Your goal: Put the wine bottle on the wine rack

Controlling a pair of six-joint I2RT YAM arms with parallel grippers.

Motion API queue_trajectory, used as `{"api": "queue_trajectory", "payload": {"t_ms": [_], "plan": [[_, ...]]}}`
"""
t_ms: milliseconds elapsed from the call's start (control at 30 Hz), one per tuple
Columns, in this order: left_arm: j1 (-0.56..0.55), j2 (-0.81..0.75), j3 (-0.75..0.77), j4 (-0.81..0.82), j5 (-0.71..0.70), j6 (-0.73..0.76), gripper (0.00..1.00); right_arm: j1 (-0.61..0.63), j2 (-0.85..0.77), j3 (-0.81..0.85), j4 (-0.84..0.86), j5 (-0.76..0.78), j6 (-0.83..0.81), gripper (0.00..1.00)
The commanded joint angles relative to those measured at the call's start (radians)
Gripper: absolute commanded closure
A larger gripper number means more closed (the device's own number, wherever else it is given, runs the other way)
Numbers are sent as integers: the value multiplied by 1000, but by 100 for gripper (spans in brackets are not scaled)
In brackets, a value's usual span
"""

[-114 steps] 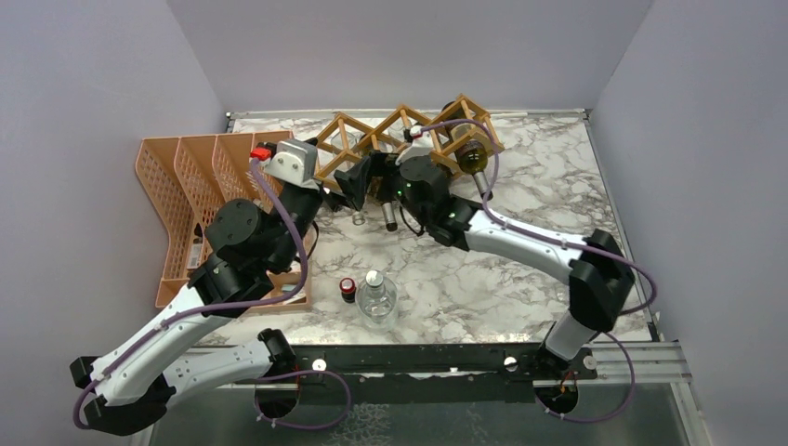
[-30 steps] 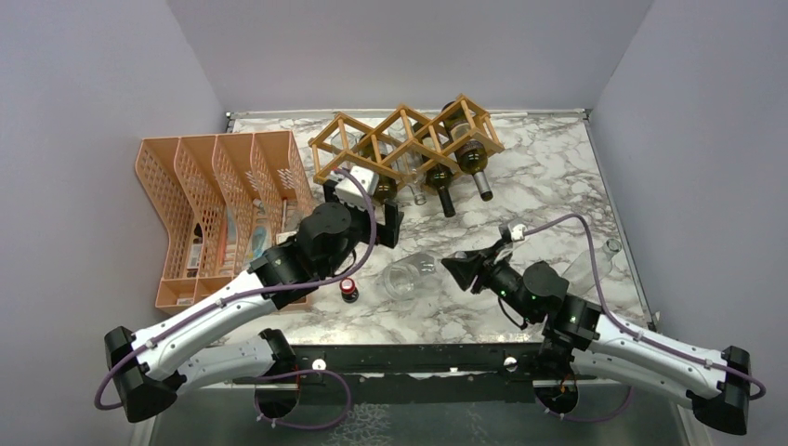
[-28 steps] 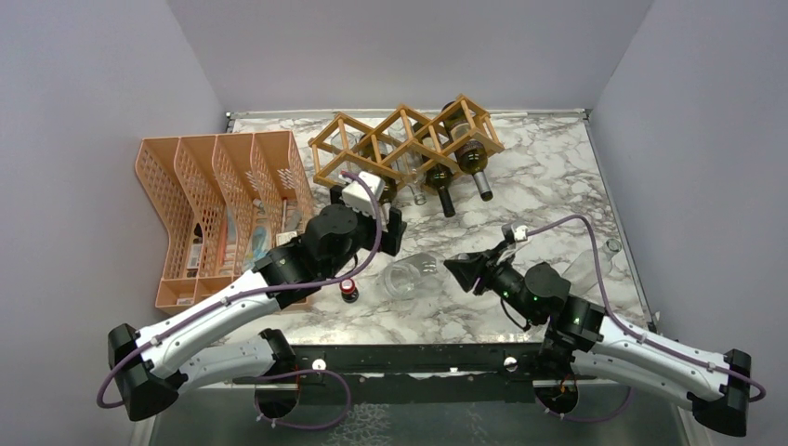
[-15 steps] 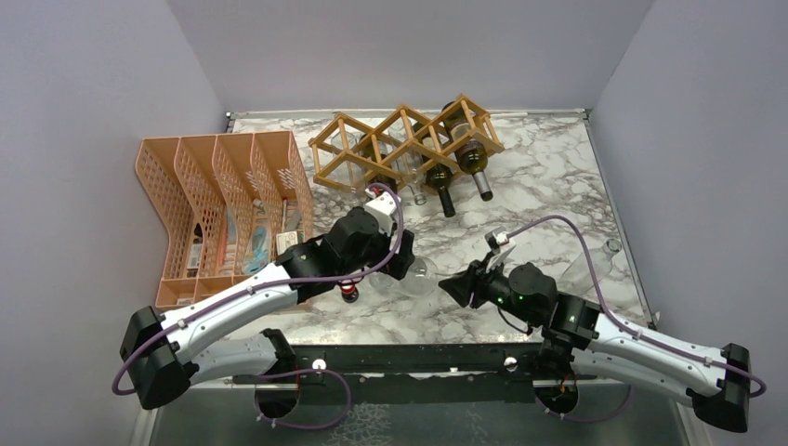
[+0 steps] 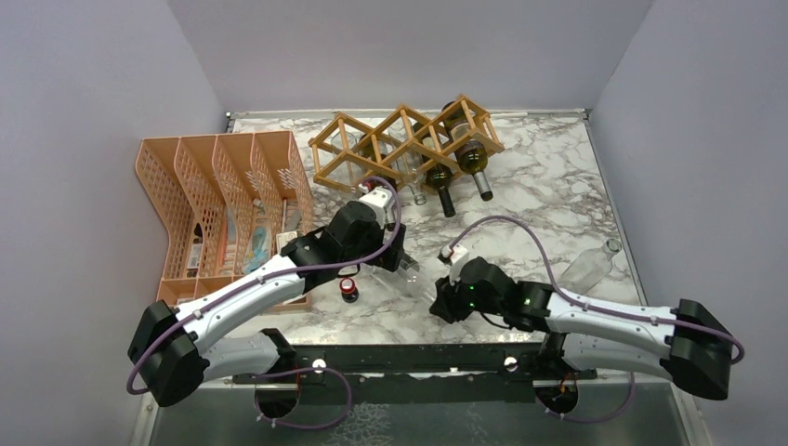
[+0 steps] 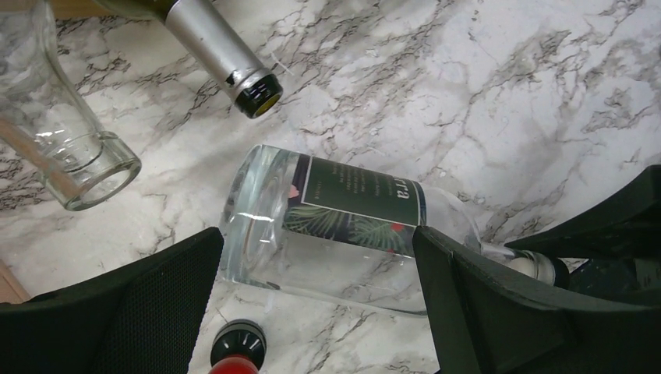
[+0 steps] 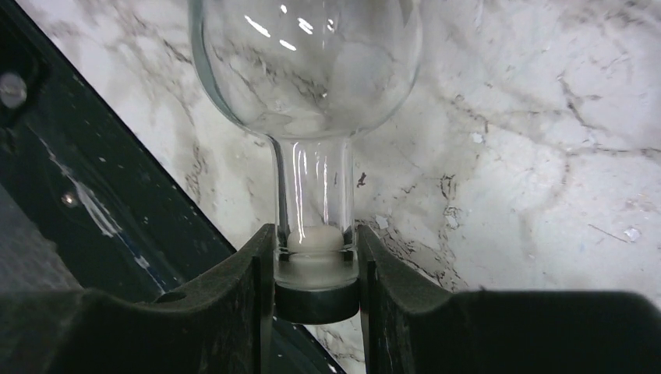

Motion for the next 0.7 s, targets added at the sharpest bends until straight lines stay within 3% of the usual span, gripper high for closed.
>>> {"api": "queue_trajectory", "payload": {"t_ms": [0,167,400,567,667], "plan": [[50,5,-30,10,35,-21,2,-1,135,85,-14,-87,-69,99],[89,6,-46,24,61,-22,2,-1,259,140,-14,-98,-93,97],[103,-10,-50,22,49,-19,3,0,373,216,-59,-127,-105,62],[104,-27,-30,6,25,-5,3,0,434,251,-62,-116,-117,51],[104,-49,-19,3,-7,10,3,0,461,268,-41,-114,-131,49]]}}
